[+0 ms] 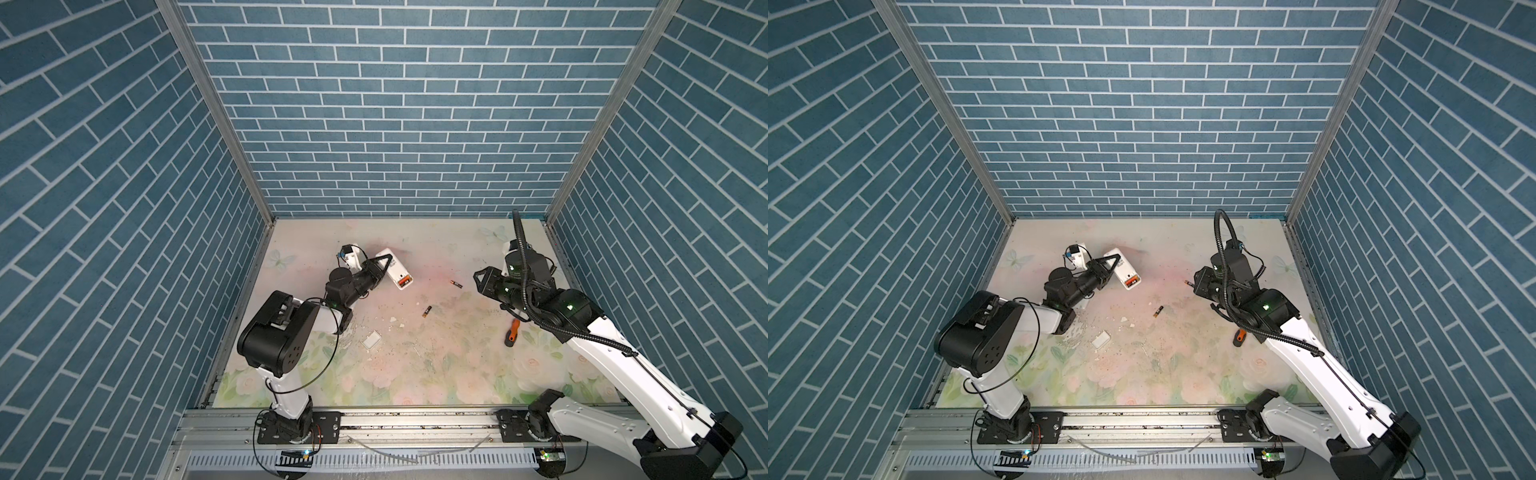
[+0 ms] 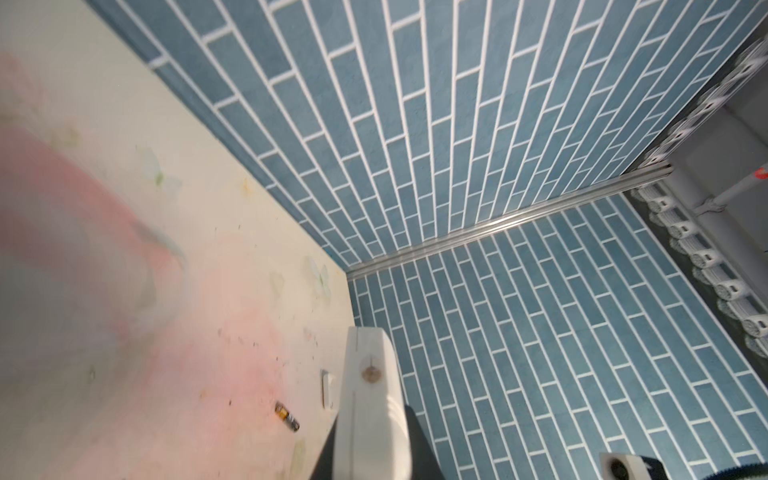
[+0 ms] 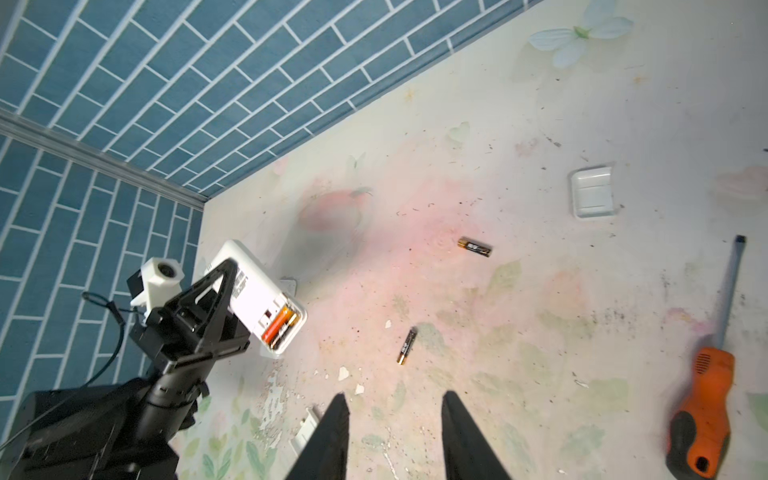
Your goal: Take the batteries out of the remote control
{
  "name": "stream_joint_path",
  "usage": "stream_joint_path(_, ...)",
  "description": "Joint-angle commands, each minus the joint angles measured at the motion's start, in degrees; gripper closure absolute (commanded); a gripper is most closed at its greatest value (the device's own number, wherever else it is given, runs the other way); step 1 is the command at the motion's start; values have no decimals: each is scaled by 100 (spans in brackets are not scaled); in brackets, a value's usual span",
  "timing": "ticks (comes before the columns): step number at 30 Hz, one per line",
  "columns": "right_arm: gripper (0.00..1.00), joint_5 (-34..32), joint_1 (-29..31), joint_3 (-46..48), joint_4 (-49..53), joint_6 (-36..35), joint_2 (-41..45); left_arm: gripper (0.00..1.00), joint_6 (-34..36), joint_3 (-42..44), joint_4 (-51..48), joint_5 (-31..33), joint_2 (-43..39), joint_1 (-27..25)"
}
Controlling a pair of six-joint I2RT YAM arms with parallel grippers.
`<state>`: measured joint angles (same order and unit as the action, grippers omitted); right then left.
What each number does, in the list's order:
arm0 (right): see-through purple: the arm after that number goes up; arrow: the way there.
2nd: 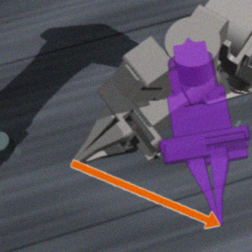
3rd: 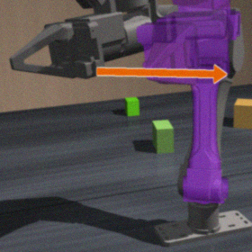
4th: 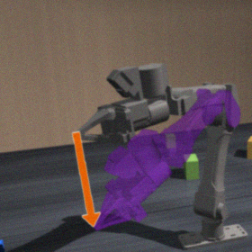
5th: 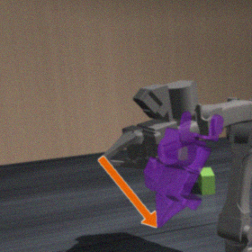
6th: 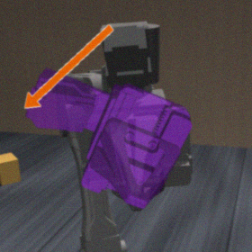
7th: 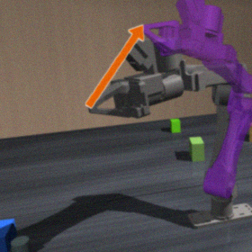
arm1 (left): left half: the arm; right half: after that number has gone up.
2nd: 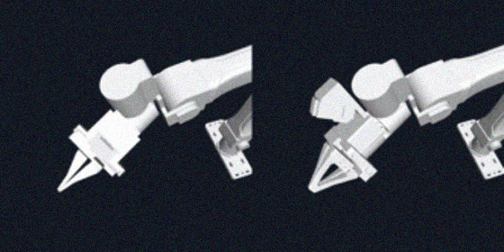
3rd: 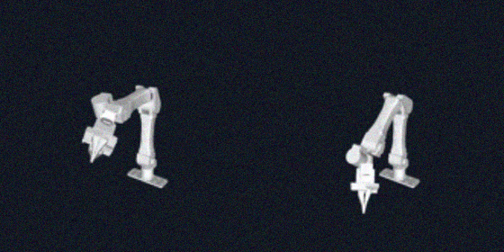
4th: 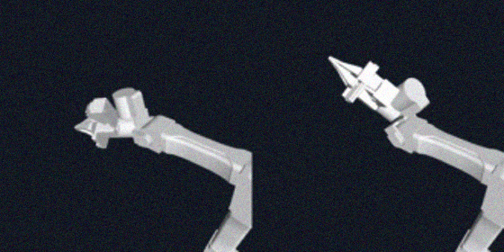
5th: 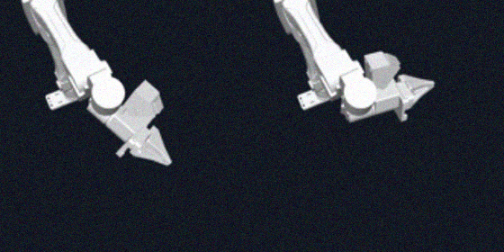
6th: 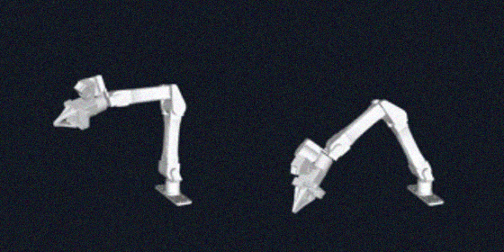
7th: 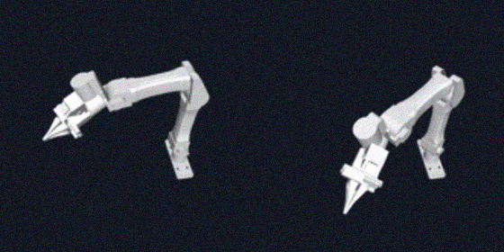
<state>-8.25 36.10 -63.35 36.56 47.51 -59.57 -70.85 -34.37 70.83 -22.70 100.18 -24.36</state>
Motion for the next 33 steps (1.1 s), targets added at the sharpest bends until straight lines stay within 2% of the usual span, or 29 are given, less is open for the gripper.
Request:
stream_joint_path(1, 61, -268, -50, 225, 337, -97, 42, 100, 438, 274, -115, 468, -379, -382)
stream_joint_path(7, 60, -98, -89, 240, 300, -184, -108, 100, 740, 913, -396, 1539, -857, -1066)
stream_joint_path(11, 60, -89, -133, 216, 210, -332, -121, 100, 1151, 1148, -893, 2619, -1224, -1823)
stream_joint_path(15, 58, -51, -188, 311, 41, -495, 16, 100, 1241, 1260, -1002, 3802, -1284, -2583)
stream_joint_path(18, 57, -9, -246, 401, -39, -655, 109, 100, 1144, 1297, -703, 4608, -1009, -3092)
stream_joint_path(24, 56, 374, -444, 397, -174, -957, 182, 100, 805, 991, 44, 5603, 72, -3854)
stream_joint_path(29, 56, 673, -538, 437, -249, -1111, 225, 100, 546, 906, 496, 6130, 642, -4165)
stream_joint_path(33, 56, 865, -586, 538, -378, -1122, 223, 100, 537, 867, 291, 6328, 670, -4364)
